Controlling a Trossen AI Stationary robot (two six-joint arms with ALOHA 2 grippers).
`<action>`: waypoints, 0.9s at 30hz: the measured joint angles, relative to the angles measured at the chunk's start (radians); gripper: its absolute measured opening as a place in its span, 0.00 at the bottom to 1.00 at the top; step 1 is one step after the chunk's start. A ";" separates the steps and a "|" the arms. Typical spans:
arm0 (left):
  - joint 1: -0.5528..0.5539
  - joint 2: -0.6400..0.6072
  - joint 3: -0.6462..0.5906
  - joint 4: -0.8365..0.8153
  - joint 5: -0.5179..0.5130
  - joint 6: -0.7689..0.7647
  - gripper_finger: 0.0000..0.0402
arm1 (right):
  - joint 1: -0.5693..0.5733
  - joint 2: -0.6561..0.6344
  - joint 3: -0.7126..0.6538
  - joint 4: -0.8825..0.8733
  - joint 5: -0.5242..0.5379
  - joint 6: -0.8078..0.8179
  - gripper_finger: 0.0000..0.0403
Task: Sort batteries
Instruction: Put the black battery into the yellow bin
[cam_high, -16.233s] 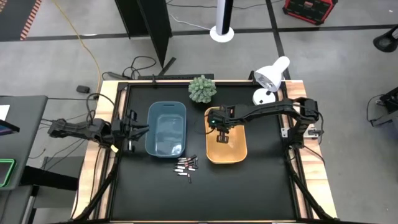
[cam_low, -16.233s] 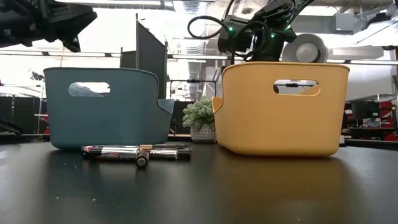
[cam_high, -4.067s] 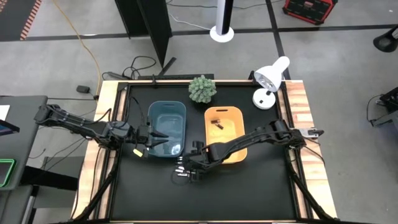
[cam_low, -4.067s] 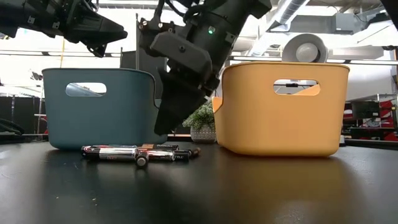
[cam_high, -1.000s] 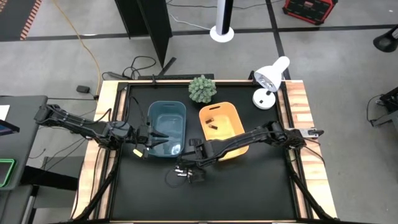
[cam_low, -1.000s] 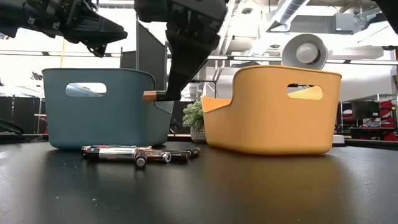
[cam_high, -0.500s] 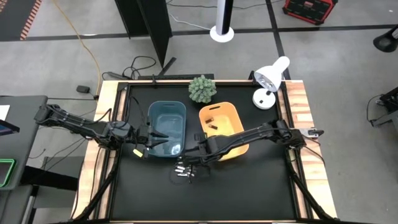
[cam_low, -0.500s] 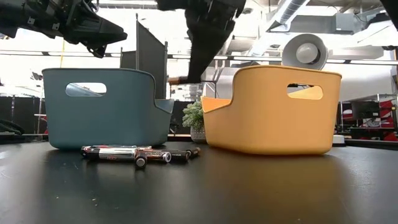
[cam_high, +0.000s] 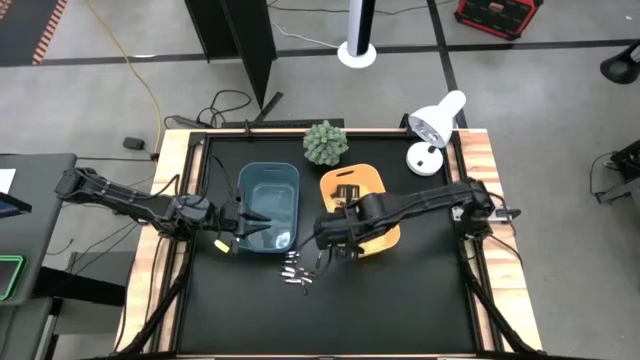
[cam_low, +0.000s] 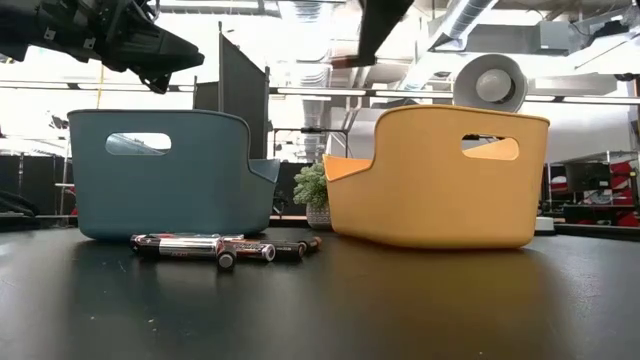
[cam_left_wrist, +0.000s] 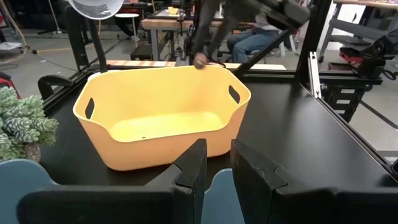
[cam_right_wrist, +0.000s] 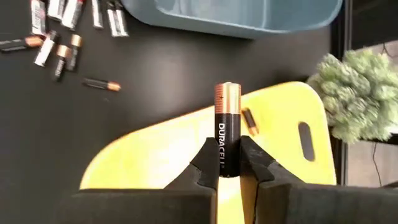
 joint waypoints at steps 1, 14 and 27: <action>0.000 0.000 0.000 0.000 0.000 0.000 0.18 | -0.008 -0.012 -0.011 0.001 0.003 -0.002 0.09; 0.000 0.000 0.000 0.000 0.000 -0.002 0.18 | -0.212 -0.300 -0.538 0.362 -0.108 -0.136 0.09; 0.000 0.000 0.000 0.003 0.000 0.000 0.18 | -0.407 -0.184 -0.720 0.587 -0.351 -0.337 0.09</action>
